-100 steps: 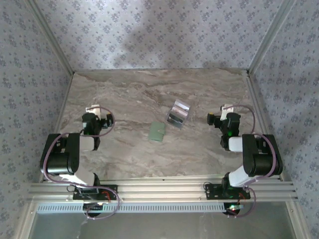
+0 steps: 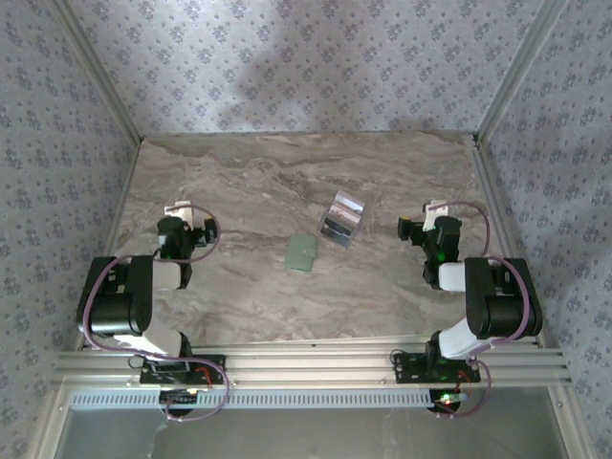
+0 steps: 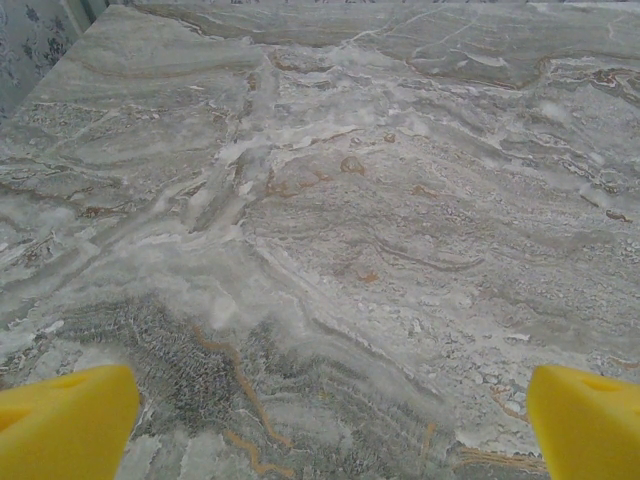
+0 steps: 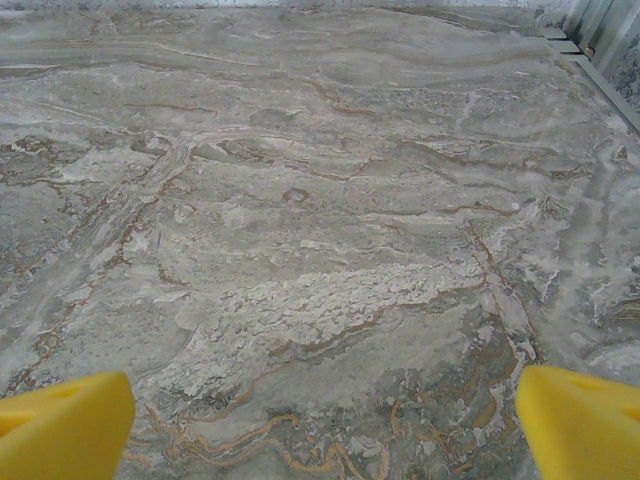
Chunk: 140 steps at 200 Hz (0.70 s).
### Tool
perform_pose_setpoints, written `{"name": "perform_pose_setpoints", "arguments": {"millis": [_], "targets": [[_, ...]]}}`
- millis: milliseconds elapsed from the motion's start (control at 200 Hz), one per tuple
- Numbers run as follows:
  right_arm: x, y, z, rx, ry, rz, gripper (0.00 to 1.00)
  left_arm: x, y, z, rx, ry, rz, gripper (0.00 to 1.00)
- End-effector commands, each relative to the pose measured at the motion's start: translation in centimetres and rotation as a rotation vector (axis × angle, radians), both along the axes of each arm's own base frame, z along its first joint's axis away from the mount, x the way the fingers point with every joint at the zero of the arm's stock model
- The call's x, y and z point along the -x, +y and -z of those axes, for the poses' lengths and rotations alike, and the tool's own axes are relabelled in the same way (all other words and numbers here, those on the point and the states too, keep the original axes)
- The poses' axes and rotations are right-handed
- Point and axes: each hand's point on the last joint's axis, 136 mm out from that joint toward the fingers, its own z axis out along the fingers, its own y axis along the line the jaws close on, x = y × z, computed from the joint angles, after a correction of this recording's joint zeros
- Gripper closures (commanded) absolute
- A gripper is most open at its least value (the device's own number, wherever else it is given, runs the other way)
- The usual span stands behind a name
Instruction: Put the credit cards into the card holder
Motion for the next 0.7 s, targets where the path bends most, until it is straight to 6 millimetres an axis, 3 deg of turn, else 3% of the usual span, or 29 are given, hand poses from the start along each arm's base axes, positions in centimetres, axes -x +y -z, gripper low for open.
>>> {"name": "perform_pose_setpoints", "arguments": {"millis": [0,585,695], "targets": [[-0.4,-0.1,-0.3,-0.007,-0.004,-0.004,0.00,-0.7,-0.1,-1.1,-0.008,-0.030,0.017,0.00],[-0.4,-0.2,-0.2,-0.027,-0.003,-0.007,0.00,-0.6,0.1,-1.1,0.028,-0.032,0.025,0.00],[-0.2,-1.5,-1.5,0.030,-0.019,0.109,0.00,-1.0,1.0,-2.8,-0.006,0.012,-0.051,0.00]]}}
